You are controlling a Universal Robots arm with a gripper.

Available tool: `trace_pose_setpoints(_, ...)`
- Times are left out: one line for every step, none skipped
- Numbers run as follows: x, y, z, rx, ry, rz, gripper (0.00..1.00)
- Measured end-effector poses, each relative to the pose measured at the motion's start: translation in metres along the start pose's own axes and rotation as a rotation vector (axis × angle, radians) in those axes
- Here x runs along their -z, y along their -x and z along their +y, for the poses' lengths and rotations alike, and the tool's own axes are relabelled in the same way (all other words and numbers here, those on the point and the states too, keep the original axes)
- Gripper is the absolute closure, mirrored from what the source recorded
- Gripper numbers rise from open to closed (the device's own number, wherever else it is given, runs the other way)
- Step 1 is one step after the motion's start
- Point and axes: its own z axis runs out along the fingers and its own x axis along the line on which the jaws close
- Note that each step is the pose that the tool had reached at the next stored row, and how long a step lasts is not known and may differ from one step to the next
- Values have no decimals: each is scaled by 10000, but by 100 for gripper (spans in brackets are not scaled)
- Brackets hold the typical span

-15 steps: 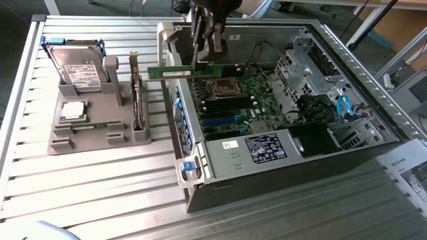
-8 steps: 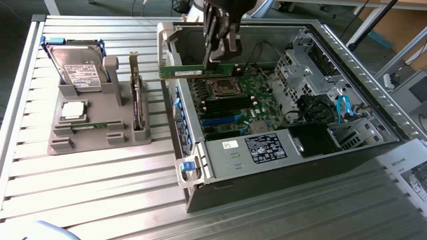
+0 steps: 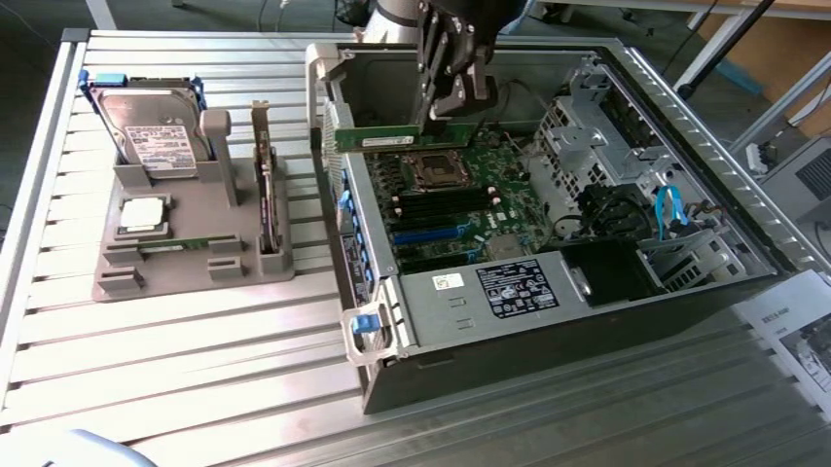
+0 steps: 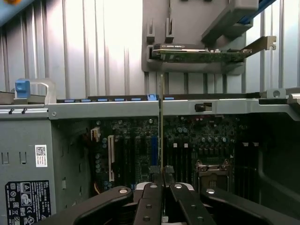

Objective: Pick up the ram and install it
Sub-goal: 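Pick up the ram and move it above insertion slot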

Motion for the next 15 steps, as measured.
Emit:
trace_pose_setpoints(0,0,-19,19,0,-1,88)
trace_pose_setpoints(0,1,-39,38,1,-2,88)
trace_pose_setpoints(0,1,-61,55,2,-2,88)
trace_pose_setpoints(0,1,-82,71,2,-2,88)
trace_pose_setpoints(1,2,-106,88,3,-1,88)
trace_pose_setpoints(1,2,-130,102,2,-2,88)
trace_pose_setpoints(1,3,-160,117,3,-1,88)
trace_pose_setpoints(1,3,-188,129,4,-1,88)
trace_pose_setpoints(2,4,-215,141,4,-1,88)
trace_pose_setpoints(2,4,-241,152,4,-1,88)
trace_pose_setpoints(2,5,-274,164,4,-1,88)
trace_pose_setpoints(2,5,-301,173,5,-1,88)
trace_pose_setpoints(2,6,-327,181,5,-1,88)
trace_pose_setpoints(3,6,-357,191,5,0,88)
trace_pose_setpoints(3,7,-383,199,5,-1,88)
